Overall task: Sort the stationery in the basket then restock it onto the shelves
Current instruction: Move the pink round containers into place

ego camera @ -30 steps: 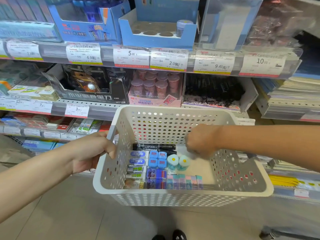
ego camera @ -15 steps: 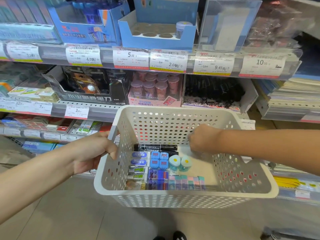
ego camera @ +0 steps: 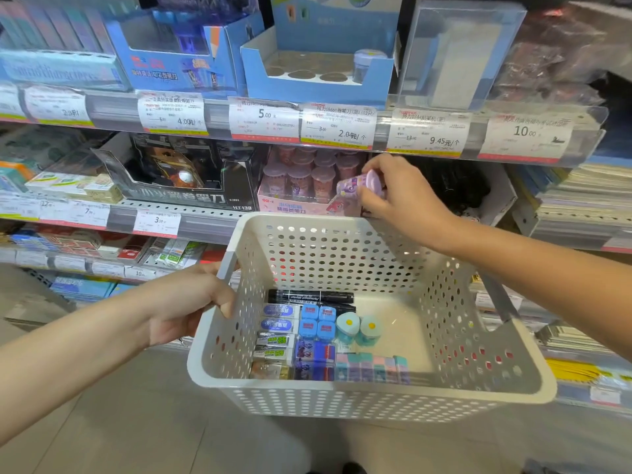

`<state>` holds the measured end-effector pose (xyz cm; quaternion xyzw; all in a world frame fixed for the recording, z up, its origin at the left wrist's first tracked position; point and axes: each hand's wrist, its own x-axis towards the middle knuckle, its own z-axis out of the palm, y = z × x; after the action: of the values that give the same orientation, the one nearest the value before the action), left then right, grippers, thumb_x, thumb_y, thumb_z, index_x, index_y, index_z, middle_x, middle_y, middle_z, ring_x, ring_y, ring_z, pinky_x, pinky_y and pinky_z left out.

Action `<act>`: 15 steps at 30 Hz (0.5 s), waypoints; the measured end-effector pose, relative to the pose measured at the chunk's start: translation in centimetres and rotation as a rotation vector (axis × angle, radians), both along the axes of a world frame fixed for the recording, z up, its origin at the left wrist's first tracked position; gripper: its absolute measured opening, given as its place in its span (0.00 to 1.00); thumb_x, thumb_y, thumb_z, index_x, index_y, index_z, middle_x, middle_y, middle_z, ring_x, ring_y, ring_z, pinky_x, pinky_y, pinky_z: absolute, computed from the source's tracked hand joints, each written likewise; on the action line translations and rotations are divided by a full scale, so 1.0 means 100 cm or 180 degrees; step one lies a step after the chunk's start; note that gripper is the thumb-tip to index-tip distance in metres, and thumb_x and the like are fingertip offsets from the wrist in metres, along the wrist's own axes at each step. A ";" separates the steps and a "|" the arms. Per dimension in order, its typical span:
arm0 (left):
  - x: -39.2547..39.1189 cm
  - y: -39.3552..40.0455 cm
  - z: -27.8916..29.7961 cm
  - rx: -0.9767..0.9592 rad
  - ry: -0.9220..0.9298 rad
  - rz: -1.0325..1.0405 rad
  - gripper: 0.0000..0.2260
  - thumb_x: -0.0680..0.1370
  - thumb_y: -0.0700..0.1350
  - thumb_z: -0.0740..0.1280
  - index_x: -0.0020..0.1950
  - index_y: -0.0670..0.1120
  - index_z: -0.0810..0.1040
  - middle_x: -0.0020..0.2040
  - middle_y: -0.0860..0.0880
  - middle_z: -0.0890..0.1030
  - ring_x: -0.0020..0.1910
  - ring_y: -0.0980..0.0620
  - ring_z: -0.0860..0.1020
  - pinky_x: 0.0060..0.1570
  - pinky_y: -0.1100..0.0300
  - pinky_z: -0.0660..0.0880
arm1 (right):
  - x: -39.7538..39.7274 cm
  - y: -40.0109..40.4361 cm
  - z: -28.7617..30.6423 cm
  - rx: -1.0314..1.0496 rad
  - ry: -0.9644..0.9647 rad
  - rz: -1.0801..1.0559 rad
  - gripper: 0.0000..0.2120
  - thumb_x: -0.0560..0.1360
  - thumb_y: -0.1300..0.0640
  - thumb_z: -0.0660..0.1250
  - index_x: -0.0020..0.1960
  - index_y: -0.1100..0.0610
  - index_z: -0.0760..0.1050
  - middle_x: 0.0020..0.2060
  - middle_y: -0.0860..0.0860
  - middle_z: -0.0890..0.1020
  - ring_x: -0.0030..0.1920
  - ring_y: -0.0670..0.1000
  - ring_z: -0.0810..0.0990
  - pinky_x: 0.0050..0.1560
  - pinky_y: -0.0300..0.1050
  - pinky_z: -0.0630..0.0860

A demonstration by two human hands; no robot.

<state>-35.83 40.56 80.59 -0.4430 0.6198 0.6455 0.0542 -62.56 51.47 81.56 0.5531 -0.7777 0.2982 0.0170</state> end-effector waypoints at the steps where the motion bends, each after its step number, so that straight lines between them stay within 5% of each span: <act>1: 0.000 0.000 0.000 -0.0014 -0.0013 0.0016 0.29 0.56 0.33 0.62 0.57 0.42 0.78 0.39 0.36 0.79 0.39 0.40 0.76 0.44 0.52 0.74 | -0.003 -0.007 -0.001 0.0039 0.0033 -0.0089 0.15 0.76 0.53 0.64 0.58 0.61 0.71 0.51 0.54 0.76 0.52 0.53 0.75 0.48 0.44 0.70; 7: 0.002 0.002 0.000 -0.0001 -0.0040 0.0046 0.30 0.56 0.33 0.61 0.58 0.42 0.77 0.43 0.35 0.79 0.42 0.39 0.77 0.48 0.49 0.74 | -0.013 -0.035 -0.007 0.0465 0.0748 -0.0266 0.13 0.78 0.58 0.61 0.58 0.65 0.69 0.53 0.62 0.76 0.54 0.62 0.75 0.47 0.46 0.67; 11: 0.004 0.002 0.000 0.0013 -0.0035 0.0141 0.32 0.56 0.32 0.62 0.60 0.44 0.76 0.46 0.33 0.78 0.45 0.37 0.75 0.53 0.42 0.70 | -0.018 -0.043 -0.007 0.0601 0.0709 -0.0103 0.12 0.77 0.60 0.62 0.59 0.63 0.71 0.56 0.61 0.75 0.55 0.61 0.75 0.53 0.49 0.71; 15: 0.007 0.000 0.003 0.0075 0.0080 0.0118 0.28 0.56 0.32 0.61 0.54 0.44 0.79 0.41 0.36 0.79 0.40 0.39 0.77 0.46 0.48 0.75 | -0.028 -0.052 -0.009 0.0599 0.0424 -0.0187 0.10 0.75 0.58 0.65 0.55 0.60 0.75 0.54 0.57 0.80 0.55 0.58 0.78 0.57 0.51 0.75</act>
<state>-35.16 40.56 80.86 -0.4456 0.6045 0.6592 0.0396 -65.39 46.27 80.67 0.5478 -0.8153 0.1858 0.0254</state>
